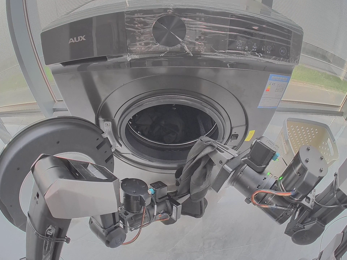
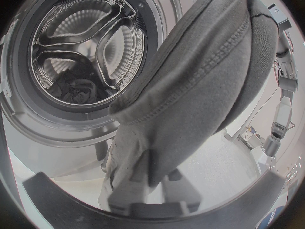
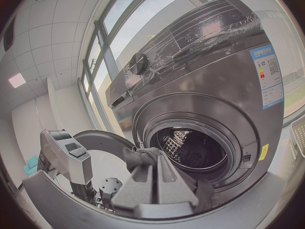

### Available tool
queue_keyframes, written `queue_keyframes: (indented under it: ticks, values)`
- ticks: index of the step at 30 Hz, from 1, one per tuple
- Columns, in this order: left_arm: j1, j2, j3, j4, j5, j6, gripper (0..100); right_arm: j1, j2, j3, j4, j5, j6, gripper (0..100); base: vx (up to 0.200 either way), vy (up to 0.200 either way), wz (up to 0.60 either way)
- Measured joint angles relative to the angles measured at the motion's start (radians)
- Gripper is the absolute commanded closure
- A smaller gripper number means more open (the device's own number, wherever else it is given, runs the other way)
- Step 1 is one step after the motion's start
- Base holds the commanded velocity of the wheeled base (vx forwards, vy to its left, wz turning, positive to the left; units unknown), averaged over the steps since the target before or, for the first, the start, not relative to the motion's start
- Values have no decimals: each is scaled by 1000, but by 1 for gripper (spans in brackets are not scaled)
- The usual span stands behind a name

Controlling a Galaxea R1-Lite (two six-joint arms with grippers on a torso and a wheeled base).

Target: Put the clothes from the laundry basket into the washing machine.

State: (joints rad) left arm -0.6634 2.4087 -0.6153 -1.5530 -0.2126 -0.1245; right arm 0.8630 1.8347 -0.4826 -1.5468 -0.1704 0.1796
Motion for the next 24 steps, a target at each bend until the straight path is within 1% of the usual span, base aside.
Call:
queue_keyframes:
  ticks: [7,13,14,17,21,22,24]
  values:
    - [9,-1,-35,1,3,-3,100,0,-14,24,0,0,1,100,0,0,0]
    - [16,-31,-17,0,3,-3,100,-14,-21,35,1,-1,2,100,0,0,0]
    - [17,-37,-11,0,2,-3,0,-14,-21,35,1,-1,3,100,0,0,0]
    - [16,-48,6,0,-2,4,0,-17,-21,33,1,-1,3,100,0,0,0]
    - [10,-54,22,0,-8,5,0,-19,-18,28,3,-1,3,100,0,0,0]
    - [7,-54,27,0,-13,6,0,-19,-17,27,3,-1,3,100,0,0,0]
    - [0,-54,38,0,-39,8,0,-19,-16,25,4,-1,3,100,0,0,0]
